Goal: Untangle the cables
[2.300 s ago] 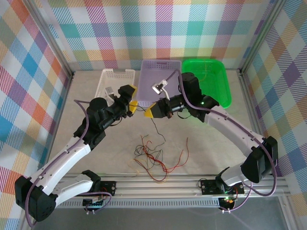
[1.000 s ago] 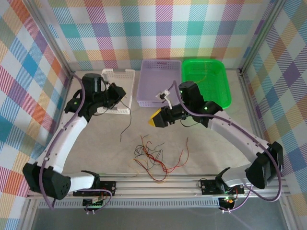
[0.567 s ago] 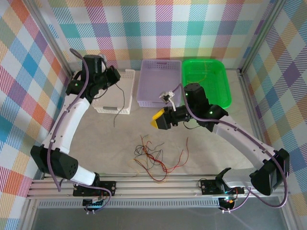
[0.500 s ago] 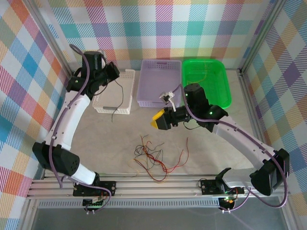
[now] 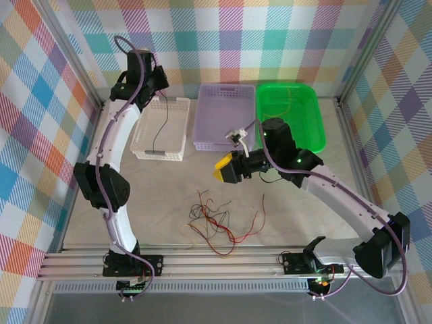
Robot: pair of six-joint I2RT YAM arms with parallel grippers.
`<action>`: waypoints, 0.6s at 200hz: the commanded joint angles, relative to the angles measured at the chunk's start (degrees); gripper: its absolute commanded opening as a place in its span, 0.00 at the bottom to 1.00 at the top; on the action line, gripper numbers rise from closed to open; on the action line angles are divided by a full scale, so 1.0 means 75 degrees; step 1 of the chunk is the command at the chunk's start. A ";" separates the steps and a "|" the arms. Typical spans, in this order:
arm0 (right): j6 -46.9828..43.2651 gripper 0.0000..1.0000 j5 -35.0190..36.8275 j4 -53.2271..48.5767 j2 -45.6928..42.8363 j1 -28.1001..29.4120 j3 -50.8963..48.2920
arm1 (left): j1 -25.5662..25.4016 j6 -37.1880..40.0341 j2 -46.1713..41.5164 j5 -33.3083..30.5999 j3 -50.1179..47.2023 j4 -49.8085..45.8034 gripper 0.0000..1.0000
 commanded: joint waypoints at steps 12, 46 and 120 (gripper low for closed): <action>-0.0301 0.57 -0.0194 0.0081 0.0144 0.0072 -0.0002 | 0.0134 0.0334 0.0460 -0.0272 0.0144 0.0415 0.00; -0.0458 0.57 -0.0228 -0.0028 0.0290 0.0084 0.0069 | 0.0125 0.0294 0.0535 -0.0201 0.0354 0.0470 0.00; -0.0464 0.56 -0.0366 0.0065 0.0471 0.0130 0.0162 | 0.0149 0.0152 0.0136 -0.0072 0.1468 0.0079 0.00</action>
